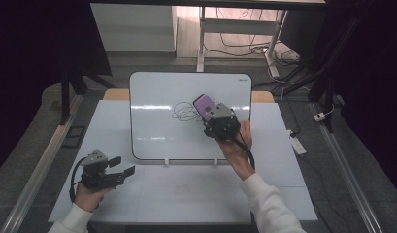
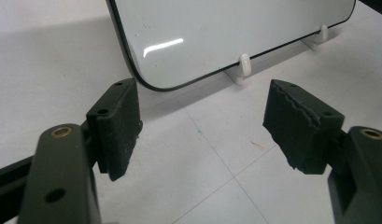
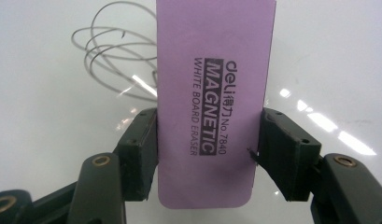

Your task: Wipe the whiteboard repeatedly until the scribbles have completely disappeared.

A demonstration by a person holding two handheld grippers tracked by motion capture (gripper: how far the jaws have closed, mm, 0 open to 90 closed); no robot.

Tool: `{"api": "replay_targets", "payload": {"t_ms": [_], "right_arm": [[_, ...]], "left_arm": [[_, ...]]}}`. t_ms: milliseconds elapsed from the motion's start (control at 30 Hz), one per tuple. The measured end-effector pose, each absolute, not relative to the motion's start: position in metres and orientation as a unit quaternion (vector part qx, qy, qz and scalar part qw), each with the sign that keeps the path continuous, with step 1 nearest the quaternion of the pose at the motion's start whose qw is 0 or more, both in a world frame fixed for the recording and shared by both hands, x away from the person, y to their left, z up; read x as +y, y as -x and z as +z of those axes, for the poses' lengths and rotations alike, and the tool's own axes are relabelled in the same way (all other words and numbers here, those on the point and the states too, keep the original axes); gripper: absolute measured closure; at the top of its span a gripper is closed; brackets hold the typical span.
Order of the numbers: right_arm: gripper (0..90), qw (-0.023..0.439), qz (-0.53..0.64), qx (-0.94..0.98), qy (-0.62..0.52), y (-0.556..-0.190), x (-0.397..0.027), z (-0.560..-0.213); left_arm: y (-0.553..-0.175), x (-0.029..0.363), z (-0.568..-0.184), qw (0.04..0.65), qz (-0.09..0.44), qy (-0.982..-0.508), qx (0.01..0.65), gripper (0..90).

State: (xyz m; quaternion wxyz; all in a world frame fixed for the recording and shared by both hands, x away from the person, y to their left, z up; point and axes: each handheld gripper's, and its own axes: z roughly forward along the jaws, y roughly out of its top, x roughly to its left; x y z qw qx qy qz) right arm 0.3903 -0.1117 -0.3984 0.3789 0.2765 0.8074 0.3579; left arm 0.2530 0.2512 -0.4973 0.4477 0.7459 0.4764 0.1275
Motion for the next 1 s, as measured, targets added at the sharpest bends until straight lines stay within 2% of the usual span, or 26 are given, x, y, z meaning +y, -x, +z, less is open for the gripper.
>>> {"api": "replay_targets", "payload": {"t_ms": [467,567,667,800,1000], "right_arm": [[40.9,0.394,0.346,0.818,-0.238,-0.391,-0.08,-0.412],[40.9,0.384,0.355,0.818,-0.24,-0.392,-0.083,-0.411],[40.9,0.399,0.354,0.804,-0.262,-0.396,-0.093,-0.406],[40.8,0.393,0.364,0.795,-0.285,-0.403,-0.103,-0.399],[40.9,0.399,0.361,0.8,-0.264,-0.399,-0.086,-0.405]], "left_arm": [[-0.253,0.25,-0.498,0.445,0.128,-0.748,0.476,27.8],[-0.253,0.251,-0.498,0.446,0.128,-0.747,0.476,27.8],[-0.253,0.251,-0.498,0.446,0.127,-0.748,0.475,27.8],[-0.253,0.25,-0.497,0.446,0.127,-0.748,0.475,27.8],[-0.253,0.25,-0.497,0.446,0.128,-0.748,0.475,27.8]]}}
